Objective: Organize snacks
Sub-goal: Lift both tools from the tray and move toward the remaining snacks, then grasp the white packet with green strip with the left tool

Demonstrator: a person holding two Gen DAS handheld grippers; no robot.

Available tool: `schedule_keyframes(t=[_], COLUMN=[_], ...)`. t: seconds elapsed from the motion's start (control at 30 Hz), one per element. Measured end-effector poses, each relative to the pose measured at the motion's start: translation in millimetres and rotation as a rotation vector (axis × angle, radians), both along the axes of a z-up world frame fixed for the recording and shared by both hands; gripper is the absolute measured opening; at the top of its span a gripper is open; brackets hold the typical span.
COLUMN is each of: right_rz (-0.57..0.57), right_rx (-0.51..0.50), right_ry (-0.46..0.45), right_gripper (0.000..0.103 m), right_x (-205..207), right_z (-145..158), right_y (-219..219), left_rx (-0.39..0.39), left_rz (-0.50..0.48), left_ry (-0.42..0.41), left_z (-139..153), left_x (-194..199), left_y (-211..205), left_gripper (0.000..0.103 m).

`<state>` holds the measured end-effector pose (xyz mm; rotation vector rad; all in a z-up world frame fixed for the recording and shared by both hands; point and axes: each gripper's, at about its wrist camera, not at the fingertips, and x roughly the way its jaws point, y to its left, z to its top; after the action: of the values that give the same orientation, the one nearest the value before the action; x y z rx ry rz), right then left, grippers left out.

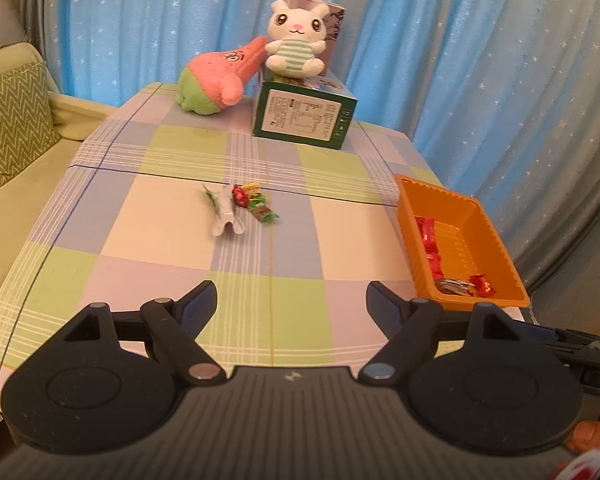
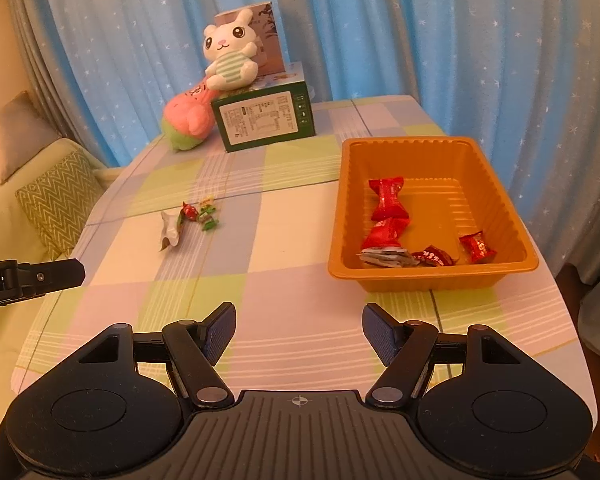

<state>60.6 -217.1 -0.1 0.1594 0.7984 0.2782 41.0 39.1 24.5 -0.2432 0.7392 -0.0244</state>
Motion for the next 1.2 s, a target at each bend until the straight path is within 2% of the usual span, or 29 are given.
schedule_keyframes(t=[0.53,0.83,1.03,1.2], right_rz=[0.086,0.136,0.148,0.156], right_rx=[-0.004,-0.003,-0.008,-0.009], right_ry=[-0.06,-0.062,-0.061,-0.056], right_gripper=[0.07,0.07,0.07,0.068], right_x=[40.2,81.8,111.5,135.2], right_z=[-0.9,-18.7,-34.2,-49.3], right_y=[36.6,62.3,74.1,83.6], left_rx=[0.026,0.042,0.045,0.036], left_rz=[0.081,0.1,0.104,0.097], left_ry=[0.014,0.031,0.052,0.065], left_z=[-14.7,-33.8,-53.7,-71.2], left_x=[34.8,76.2,109.2,137.0], left_y=[37.4,51.6,58.3,60.8], left_gripper=[0.079,0.076,0.07,0.07])
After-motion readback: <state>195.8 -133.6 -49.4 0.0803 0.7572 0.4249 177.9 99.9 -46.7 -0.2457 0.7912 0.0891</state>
